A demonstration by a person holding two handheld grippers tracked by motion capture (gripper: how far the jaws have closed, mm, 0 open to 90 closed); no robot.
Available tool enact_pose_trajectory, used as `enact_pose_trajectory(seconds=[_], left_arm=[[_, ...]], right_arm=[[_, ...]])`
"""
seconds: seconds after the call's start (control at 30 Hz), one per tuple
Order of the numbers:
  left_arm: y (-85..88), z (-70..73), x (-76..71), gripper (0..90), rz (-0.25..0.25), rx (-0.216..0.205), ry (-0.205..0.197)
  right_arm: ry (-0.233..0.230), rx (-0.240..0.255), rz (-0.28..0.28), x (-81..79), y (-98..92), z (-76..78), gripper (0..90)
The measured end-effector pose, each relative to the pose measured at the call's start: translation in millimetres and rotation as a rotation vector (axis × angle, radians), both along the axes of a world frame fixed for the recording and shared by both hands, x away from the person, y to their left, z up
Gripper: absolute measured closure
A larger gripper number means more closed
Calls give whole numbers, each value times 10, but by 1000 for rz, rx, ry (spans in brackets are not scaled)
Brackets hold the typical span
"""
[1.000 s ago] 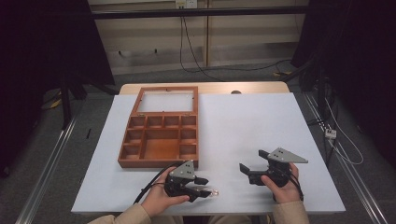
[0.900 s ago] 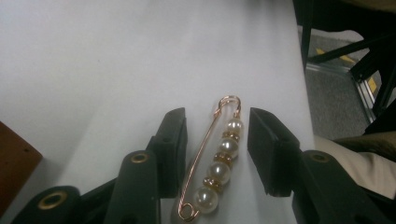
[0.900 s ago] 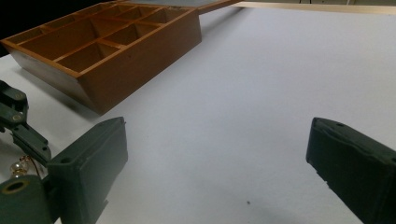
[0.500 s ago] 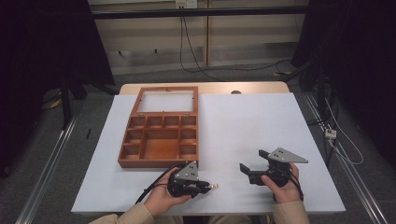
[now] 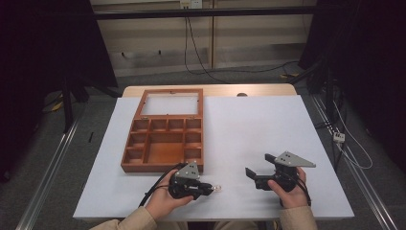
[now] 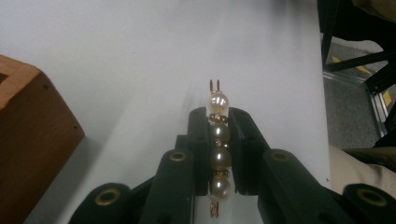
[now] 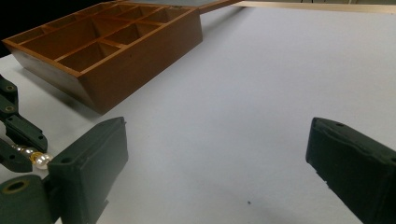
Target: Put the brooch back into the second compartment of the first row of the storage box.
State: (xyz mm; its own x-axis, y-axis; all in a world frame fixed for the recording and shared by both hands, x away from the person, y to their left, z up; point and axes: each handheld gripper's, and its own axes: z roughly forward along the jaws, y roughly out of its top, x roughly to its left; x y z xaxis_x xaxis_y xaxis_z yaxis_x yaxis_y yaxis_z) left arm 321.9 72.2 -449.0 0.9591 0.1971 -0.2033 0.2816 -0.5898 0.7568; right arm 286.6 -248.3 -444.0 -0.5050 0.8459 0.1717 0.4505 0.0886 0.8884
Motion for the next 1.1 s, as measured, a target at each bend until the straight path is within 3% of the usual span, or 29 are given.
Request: enact_pose_trajectory(seconds=[0.37, 0.47, 0.83, 0.97, 1.1], left_arm=[[52, 163, 25, 800, 17, -25, 23], [83, 218, 60, 800, 21, -15, 20], [176, 401, 158, 800, 78, -34, 22], [200, 452, 206, 800, 69, -30, 44], [237, 499, 237, 800, 76, -27, 38]], right_arm=[[-7, 3, -2, -6, -18, 14, 54], [-6, 4, -4, -7, -20, 15, 54], [-12, -1, -10, -6, -36, 22, 53], [-13, -2, -13, -4, -43, 23, 53], [-13, -5, -16, -2, -54, 21, 53]])
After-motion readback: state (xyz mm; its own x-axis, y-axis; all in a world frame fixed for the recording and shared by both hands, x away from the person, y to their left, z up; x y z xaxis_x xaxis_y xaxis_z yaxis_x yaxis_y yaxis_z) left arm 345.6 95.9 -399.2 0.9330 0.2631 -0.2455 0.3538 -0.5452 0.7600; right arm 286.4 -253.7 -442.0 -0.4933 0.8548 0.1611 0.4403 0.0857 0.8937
